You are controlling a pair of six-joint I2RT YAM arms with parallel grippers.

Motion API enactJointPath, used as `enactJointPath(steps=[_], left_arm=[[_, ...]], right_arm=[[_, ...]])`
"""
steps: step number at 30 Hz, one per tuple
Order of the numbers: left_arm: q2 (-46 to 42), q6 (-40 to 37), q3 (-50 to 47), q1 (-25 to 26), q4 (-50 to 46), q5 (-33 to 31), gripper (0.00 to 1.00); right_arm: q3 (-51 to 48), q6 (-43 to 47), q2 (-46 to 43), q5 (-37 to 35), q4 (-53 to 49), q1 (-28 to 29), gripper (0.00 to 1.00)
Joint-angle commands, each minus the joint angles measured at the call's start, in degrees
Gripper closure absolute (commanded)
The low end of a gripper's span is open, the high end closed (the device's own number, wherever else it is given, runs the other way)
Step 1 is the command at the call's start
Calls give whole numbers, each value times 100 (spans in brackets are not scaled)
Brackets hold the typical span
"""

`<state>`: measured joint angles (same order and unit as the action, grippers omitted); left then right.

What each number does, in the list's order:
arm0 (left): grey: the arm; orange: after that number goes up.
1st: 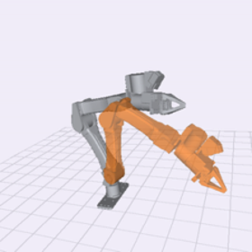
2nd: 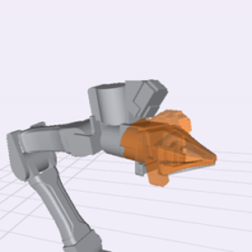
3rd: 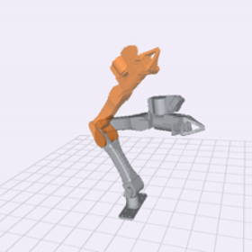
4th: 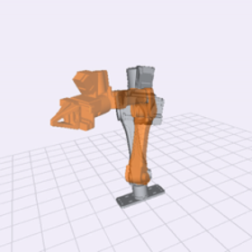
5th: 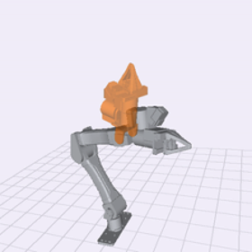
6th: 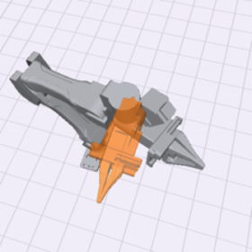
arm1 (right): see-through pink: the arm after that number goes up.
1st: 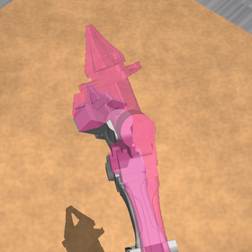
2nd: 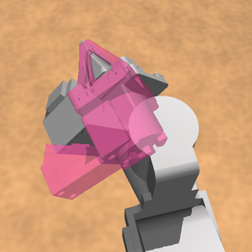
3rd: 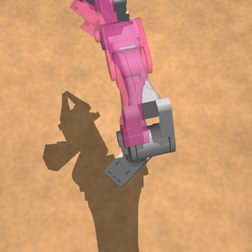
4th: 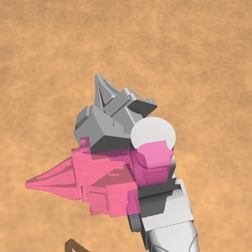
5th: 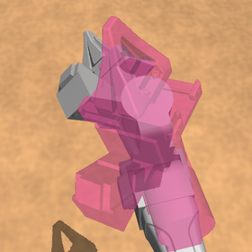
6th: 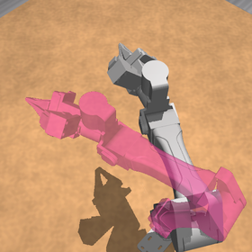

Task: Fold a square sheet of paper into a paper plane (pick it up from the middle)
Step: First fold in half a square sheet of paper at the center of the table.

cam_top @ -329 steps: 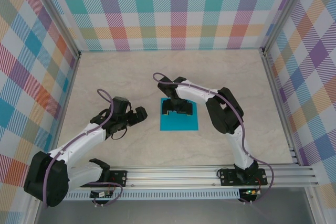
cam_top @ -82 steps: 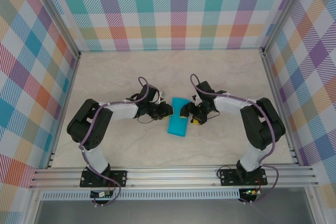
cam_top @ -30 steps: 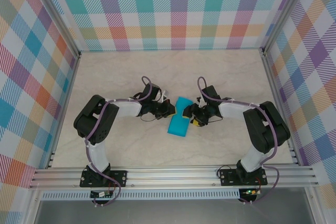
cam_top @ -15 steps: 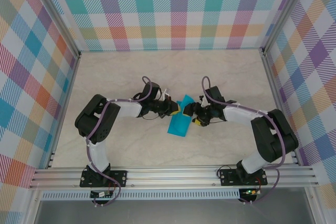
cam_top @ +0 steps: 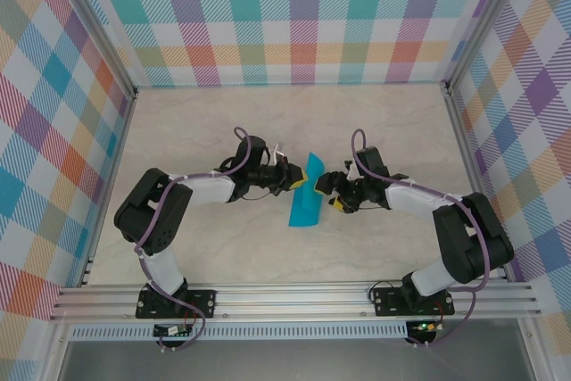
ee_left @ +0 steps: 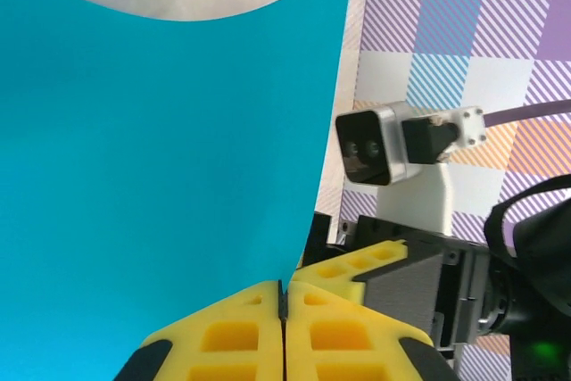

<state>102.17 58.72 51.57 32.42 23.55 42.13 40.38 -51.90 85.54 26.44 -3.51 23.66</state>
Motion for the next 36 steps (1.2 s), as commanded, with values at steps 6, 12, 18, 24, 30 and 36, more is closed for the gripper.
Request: enactJointPath(steps=[6,12,18,24,30,36], left_arm=[[358,233,-219,242,692,-19,91],[408,-861,144,352,-1084,-555,91],[441,-742,36,353,-623,-399,89],[223,-941,129,391,-692,-223,63],[173,-1008,143,427,-666,-37,56],[250,-671,149,484,120,368,84]], right_arm=[[-179,165,-544,-107,-293,-176,23],[-57,422,-345,52,-474,-173,22],[57,439,41,164,-347,-173,23],[153,366,317,256,-92,-173,27],[130,152,308,171,64,-182,29],[-36,24,113,191,148,-280,29]])
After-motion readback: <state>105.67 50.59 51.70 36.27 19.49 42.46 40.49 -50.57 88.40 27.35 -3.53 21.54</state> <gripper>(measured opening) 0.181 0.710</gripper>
